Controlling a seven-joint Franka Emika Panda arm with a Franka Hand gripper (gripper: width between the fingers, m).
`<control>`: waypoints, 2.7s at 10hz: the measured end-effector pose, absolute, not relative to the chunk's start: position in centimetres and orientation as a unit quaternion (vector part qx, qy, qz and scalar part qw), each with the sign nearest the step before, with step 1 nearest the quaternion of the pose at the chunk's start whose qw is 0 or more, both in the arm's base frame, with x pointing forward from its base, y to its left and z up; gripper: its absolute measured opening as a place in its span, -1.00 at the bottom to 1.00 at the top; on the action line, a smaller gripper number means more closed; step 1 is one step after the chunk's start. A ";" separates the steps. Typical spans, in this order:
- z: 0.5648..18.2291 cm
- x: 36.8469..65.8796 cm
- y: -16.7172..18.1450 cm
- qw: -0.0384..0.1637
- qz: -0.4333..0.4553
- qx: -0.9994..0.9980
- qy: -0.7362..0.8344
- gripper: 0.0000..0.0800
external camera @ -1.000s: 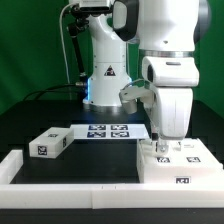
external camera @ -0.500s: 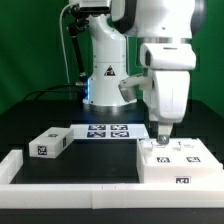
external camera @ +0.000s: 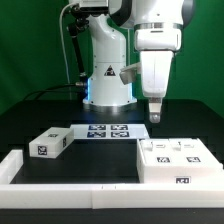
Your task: Assemble cabinet
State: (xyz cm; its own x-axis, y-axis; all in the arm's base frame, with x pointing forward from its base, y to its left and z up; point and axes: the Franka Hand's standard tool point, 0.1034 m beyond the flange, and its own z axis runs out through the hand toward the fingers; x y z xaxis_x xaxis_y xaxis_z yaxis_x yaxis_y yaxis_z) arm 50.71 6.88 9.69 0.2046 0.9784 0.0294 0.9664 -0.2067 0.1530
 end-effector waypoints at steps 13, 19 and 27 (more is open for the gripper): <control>8.1 47.4 7.8 0.018 0.092 0.890 0.447 0.99; 7.1 47.4 8.1 0.001 0.097 0.947 0.307 0.99; 5.6 47.8 7.6 -0.018 0.105 0.983 0.147 0.99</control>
Offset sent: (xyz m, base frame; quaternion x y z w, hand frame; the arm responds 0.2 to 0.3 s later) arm 0.0000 0.0000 0.0000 0.0000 0.0000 0.0000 1.0000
